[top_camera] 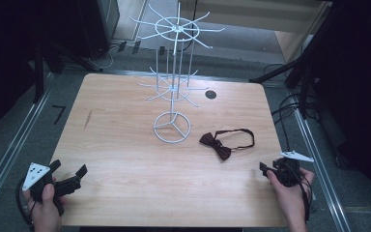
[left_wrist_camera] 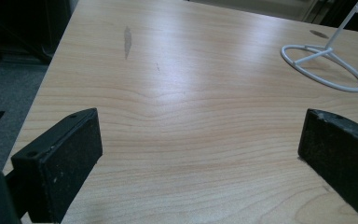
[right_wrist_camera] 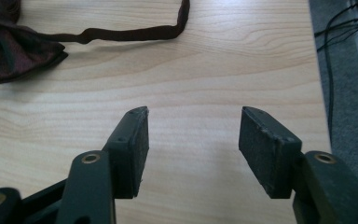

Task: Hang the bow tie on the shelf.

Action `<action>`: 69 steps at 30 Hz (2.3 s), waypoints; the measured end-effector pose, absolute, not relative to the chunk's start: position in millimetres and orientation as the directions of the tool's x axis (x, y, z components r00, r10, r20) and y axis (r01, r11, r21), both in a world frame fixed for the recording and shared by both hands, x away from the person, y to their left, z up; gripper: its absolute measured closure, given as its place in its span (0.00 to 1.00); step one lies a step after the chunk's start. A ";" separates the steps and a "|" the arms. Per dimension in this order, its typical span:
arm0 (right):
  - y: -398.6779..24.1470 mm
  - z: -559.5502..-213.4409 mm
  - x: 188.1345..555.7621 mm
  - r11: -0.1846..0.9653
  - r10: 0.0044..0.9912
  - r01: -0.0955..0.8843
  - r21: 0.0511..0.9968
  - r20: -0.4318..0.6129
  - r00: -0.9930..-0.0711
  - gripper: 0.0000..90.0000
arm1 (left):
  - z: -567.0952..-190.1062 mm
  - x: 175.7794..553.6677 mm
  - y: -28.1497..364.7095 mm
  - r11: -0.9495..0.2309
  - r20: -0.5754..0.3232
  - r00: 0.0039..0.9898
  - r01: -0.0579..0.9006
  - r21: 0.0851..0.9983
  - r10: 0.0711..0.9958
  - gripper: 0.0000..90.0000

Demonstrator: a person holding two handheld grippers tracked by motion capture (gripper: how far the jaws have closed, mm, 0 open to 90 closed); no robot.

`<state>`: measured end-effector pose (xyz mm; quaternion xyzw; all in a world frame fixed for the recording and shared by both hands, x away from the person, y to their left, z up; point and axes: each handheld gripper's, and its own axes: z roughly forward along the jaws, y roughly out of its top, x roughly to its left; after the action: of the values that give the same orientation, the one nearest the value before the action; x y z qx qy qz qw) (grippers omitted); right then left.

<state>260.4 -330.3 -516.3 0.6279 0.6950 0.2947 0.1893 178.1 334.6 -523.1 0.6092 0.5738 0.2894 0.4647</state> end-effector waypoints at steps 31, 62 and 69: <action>-300.8 -504.4 377.7 0.023 0.993 0.908 0.419 0.099 -0.071 0.76 | -523.2 178.1 335.1 0.089 -0.181 0.179 0.429 0.899 0.967 0.00; -276.9 -477.4 347.9 0.117 0.981 0.589 0.800 -0.001 -0.194 1.00 | -523.2 178.0 334.7 0.091 -0.181 0.176 0.427 0.900 0.968 0.00; -266.4 -457.9 340.1 0.122 0.979 0.480 0.869 -0.026 -0.201 1.00 | -523.2 178.4 335.4 0.094 -0.187 0.177 0.432 0.897 0.966 0.00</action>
<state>340.1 -266.4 -457.9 0.5413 0.6740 0.3823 0.3266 178.4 335.4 -523.2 0.6091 0.5741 0.2863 0.4663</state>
